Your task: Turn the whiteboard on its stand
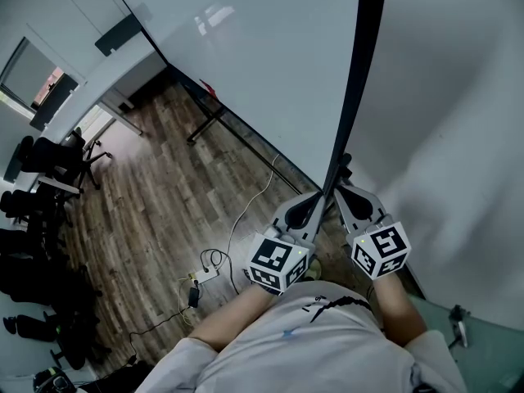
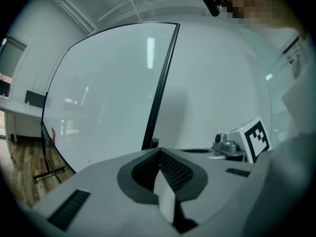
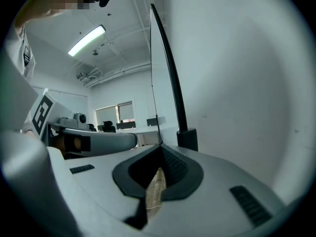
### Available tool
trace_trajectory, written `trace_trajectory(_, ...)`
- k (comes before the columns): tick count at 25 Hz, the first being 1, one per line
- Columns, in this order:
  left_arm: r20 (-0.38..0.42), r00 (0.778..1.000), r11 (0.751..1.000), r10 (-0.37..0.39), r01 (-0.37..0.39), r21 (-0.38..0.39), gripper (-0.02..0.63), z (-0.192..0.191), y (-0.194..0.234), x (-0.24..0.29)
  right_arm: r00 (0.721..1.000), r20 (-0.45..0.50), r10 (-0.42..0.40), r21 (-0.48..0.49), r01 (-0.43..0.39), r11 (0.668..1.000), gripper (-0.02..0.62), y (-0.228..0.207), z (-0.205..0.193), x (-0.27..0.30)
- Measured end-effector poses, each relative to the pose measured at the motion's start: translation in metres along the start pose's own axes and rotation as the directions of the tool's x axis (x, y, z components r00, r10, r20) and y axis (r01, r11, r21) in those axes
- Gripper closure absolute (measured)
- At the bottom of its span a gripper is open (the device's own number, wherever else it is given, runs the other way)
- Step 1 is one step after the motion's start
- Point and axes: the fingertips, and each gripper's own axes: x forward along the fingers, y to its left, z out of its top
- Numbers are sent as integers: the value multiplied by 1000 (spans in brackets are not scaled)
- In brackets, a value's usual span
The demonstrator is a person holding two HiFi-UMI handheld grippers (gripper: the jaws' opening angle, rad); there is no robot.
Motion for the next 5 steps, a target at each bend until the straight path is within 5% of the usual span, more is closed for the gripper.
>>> trace_trajectory(5,-1,1000,1000,4,-4,-2,594,-2,1,0,1000,2,3,-1,-3,1000,583,0,-1,0)
